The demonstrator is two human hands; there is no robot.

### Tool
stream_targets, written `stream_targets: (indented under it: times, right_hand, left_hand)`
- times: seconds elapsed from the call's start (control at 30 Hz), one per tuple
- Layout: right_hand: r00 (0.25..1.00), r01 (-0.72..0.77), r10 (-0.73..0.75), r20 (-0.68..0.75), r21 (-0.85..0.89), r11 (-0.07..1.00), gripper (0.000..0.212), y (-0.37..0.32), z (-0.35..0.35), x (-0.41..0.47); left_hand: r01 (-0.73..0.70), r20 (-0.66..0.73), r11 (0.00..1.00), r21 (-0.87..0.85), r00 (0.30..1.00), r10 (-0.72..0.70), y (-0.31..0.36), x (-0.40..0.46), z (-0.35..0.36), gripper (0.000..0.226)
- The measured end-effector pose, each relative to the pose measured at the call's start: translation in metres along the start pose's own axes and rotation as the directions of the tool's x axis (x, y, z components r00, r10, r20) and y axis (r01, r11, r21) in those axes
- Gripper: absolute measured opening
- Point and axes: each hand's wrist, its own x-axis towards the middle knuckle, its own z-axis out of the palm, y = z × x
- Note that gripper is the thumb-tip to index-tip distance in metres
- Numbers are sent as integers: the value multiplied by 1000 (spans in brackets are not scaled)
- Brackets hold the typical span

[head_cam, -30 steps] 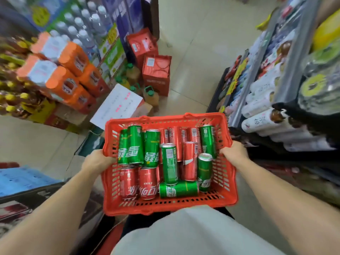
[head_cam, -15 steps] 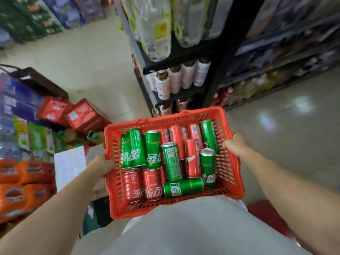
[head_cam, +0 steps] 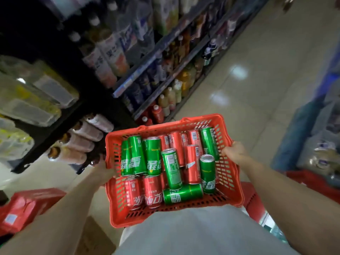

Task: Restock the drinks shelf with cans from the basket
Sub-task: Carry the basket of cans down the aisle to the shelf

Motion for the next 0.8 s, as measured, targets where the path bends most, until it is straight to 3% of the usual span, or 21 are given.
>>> stream_targets:
  times: [0.1,0.17,0.23,0.43,0.57,0.8]
  right_hand:
    - [998,-53,56,-29,94,994,3,8,-39,25]
    - [992,-97,106,-66,129,987,25,18,-61,43]
    - [986,-132,144,-84,134,982,20,28,-80,58]
    - [948,-245,279,-156,203,948,16,35,-136,118]
    - [912,-303,363,-193,279,911,6,8,-185,150]
    - [848,-366,483,-218,418,831,13,-23,-272,225]
  left_hand:
    - [-74,16,992,105,997,73,78,6,6,23]
    - [-123,34,977,176,992,118,127,14,9,18]
    - [-168,41,960,226,986,163,174,23,16,18]
    - [-276,192,891,359,957,219,317,87,48,46]
    - [-396,258,830,393,914,315,438,115,78,34]
    - [-565,351,673,477,825,443,663,115,114,24]
